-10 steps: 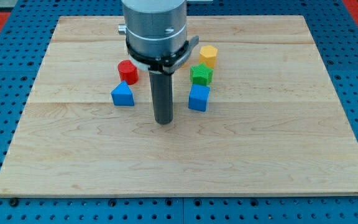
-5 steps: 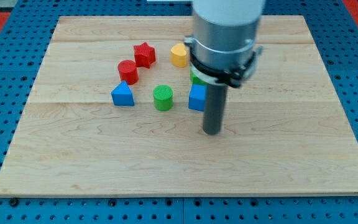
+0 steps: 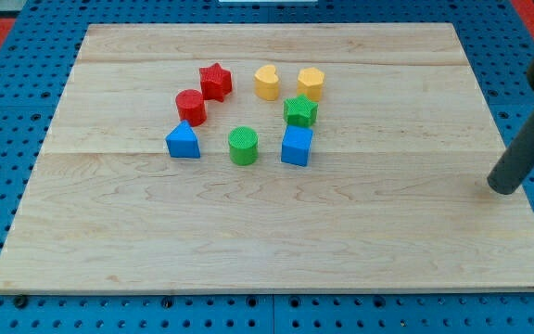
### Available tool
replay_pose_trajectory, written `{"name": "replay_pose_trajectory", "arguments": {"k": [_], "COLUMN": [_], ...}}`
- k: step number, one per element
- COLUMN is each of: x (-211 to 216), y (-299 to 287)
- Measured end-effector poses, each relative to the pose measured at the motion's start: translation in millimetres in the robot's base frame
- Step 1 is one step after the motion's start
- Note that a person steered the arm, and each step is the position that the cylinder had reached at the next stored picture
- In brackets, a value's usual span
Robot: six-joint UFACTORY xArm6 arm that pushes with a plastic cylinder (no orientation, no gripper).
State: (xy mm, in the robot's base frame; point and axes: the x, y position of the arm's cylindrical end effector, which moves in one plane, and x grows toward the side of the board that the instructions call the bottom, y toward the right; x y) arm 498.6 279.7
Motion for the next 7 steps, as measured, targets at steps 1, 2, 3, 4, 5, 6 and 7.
{"name": "replay_pose_trajectory", "arguments": {"k": [1, 2, 3, 4, 5, 6, 7], "x": [-27, -82, -143, -202, -232, -236, -222], "y": [13, -30, -82, -166, -245, -285, -310]}}
